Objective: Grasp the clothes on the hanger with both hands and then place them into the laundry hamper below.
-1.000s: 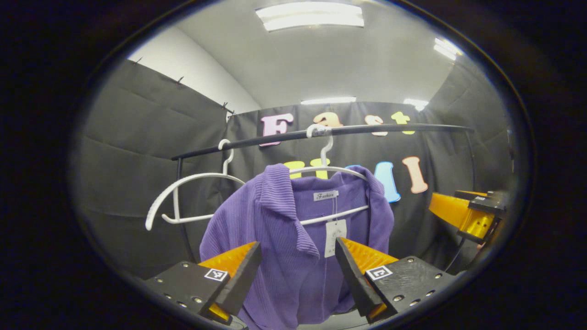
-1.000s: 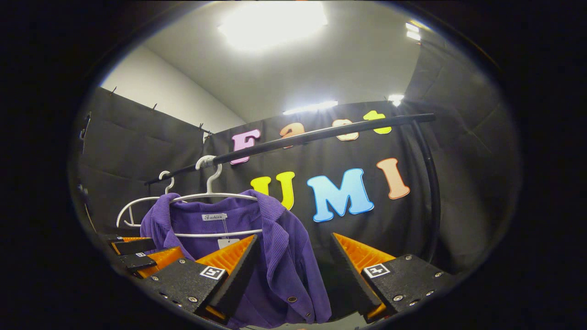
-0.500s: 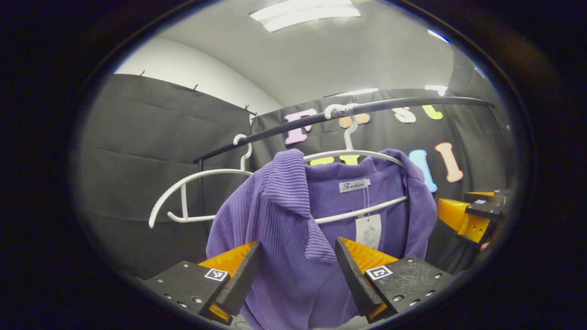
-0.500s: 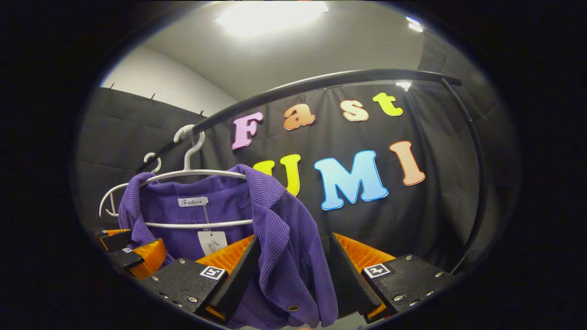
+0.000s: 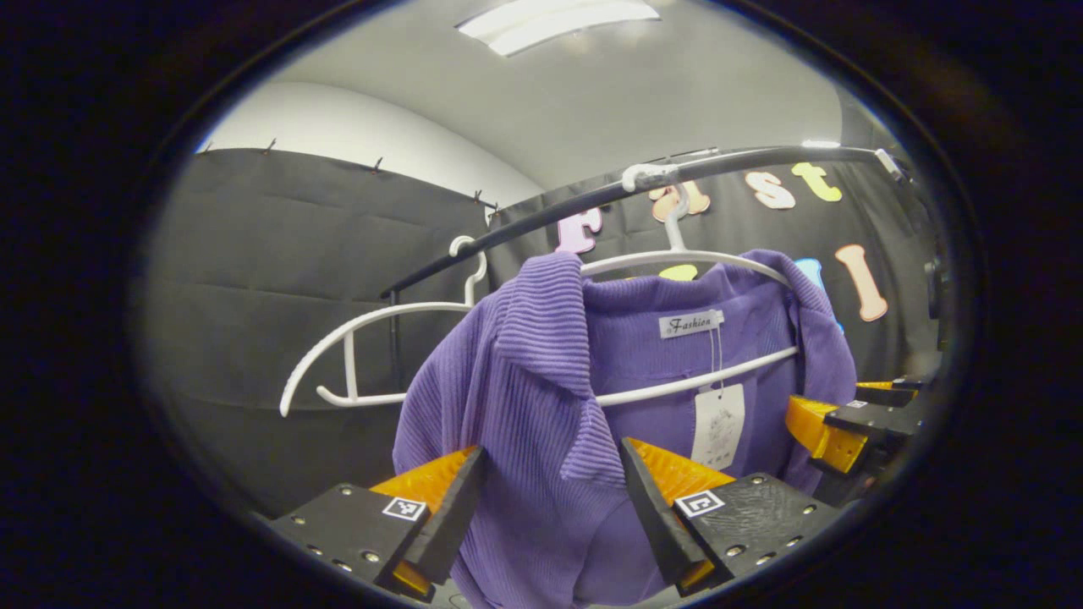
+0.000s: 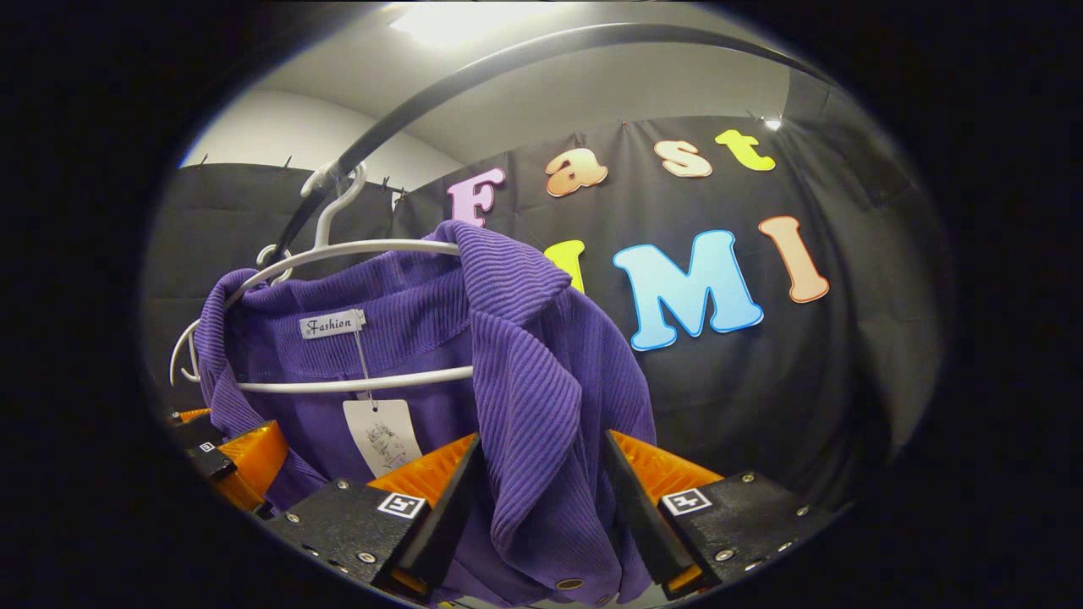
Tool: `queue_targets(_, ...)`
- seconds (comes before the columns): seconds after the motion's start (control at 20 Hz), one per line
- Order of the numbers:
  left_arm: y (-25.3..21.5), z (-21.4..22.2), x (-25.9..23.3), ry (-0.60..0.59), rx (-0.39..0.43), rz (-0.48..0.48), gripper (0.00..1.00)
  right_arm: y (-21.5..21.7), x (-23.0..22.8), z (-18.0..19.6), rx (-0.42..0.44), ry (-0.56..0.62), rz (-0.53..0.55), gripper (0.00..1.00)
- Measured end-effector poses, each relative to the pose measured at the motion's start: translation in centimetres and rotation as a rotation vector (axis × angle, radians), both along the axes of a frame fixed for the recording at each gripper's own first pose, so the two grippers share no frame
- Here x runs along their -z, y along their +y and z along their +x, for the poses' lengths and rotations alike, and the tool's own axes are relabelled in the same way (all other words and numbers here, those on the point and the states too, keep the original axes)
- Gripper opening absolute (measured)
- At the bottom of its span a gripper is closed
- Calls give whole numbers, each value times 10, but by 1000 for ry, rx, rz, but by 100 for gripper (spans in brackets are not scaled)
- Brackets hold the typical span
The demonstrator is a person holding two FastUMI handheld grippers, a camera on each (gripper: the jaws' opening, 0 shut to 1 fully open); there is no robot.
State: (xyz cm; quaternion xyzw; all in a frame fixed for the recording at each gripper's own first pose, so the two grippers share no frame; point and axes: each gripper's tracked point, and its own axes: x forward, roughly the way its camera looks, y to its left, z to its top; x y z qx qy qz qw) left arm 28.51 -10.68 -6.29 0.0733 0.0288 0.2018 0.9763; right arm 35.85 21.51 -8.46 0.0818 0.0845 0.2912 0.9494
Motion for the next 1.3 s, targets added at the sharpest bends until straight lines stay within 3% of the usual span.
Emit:
queue_targets(0.1,13,7,1,3,-25,4,78,1,5,4,1,13,-10,71)
queue_targets(0.2,18,4,2,10,-27,-10,61,2,7,5,-8,30,-15,48)
queue_targets(0.25,18,3,2,8,-11,-23,54,-2,5,5,0,27,-16,29)
queue_targets(0.35,22,-8,-2,1,-5,-37,31,-9,-5,0,14,-15,-5,7)
queue_targets(0.4,25,-12,-3,-1,-2,-38,19,-10,-11,-6,10,-40,1,5)
queue_targets(0.6,9,-11,-7,19,112,-29,1,-25,-46,-10,50,-192,-2,2)
queue_targets(0.7,9,-15,-14,20,136,-33,6,-33,-64,-5,75,-263,-12,4)
queue_targets(1.0,40,-49,-50,14,131,-30,3,-59,-117,6,150,-423,-22,2)
queue_targets(1.25,69,-62,-100,-36,91,62,0,-69,-141,33,208,-482,-21,4)
queue_targets(1.3,74,-64,-109,-43,87,82,5,-72,-145,36,218,-493,-26,4)
